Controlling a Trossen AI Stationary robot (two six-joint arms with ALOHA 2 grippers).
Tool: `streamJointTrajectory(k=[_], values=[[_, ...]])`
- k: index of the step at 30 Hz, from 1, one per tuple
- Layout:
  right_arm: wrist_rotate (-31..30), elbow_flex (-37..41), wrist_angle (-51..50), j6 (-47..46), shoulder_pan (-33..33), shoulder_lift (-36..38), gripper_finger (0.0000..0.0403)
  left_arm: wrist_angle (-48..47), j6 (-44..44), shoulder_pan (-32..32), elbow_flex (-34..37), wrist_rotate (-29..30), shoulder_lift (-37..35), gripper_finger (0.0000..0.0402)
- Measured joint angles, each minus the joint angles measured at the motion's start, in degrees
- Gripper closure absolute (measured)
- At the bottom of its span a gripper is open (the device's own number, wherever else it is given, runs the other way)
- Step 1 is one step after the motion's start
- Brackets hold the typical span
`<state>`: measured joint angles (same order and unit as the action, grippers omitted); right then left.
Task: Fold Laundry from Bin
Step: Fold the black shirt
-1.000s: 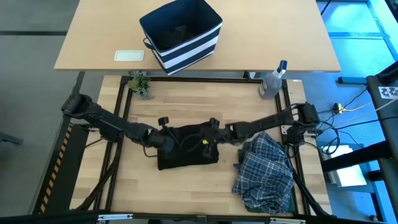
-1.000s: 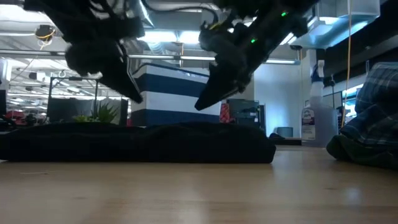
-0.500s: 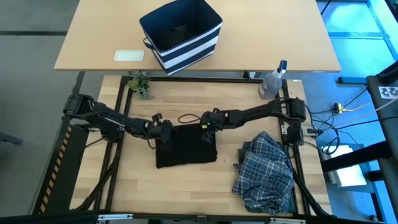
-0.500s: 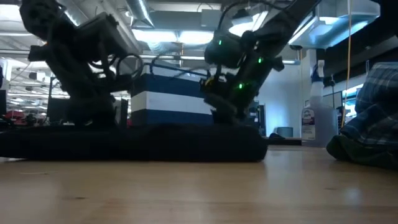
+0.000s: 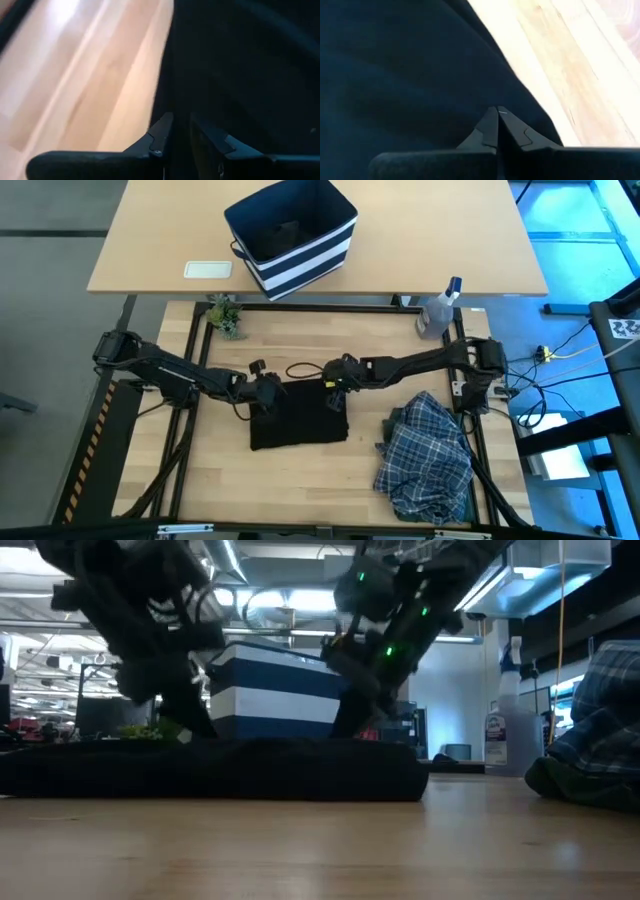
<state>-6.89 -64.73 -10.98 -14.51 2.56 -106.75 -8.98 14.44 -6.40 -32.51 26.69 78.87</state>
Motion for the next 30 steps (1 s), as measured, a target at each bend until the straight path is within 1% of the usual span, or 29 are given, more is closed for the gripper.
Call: streamJointTrajectory(k=[4, 7, 10, 14, 16, 18, 22, 26, 30], values=[[-0.3, 0.0, -1.2, 0.1, -1.5, 3.6, 0.0403, -2.9, 0.0, -1.5, -1.2, 2.3, -4.1, 0.0342], [-2.4, 0.0, -3.2, 0.5, -3.6, 6.4, 0.0403, -3.3, 0.3, -3.6, -1.3, 2.4, -7.4, 0.0342], [-5.3, 0.0, -5.2, 1.3, -7.0, 8.7, 0.0403, -3.2, 1.3, -7.8, -1.4, 2.7, -10.3, 0.0342], [-10.1, 0.0, -6.3, 2.2, -13.4, 11.2, 0.0403, -2.6, 3.7, -15.5, -1.4, 5.4, -11.6, 0.0346], [-12.7, 0.0, -6.7, 2.5, -16.6, 11.3, 0.0403, -1.7, 5.8, -19.3, -1.4, 6.2, -11.4, 0.0351], [-14.1, 0.0, -7.5, 1.6, -19.3, 11.3, 0.0403, 0.6, 7.8, -22.6, -1.4, 6.9, -10.5, 0.0357], [-16.7, 0.0, -8.2, -2.0, -22.7, 11.3, 0.0403, 5.5, 9.0, -27.9, -1.4, 9.0, -7.9, 0.0370], [-19.3, 0.0, -8.6, -3.5, -24.0, 11.3, 0.0403, 9.9, 9.0, -29.7, -1.4, 10.1, -4.5, 0.0383], [-19.7, 0.0, -8.6, -3.5, -23.7, 11.3, 0.0403, 17.6, 5.8, -29.6, -1.4, 7.1, 0.4, 0.0393]])
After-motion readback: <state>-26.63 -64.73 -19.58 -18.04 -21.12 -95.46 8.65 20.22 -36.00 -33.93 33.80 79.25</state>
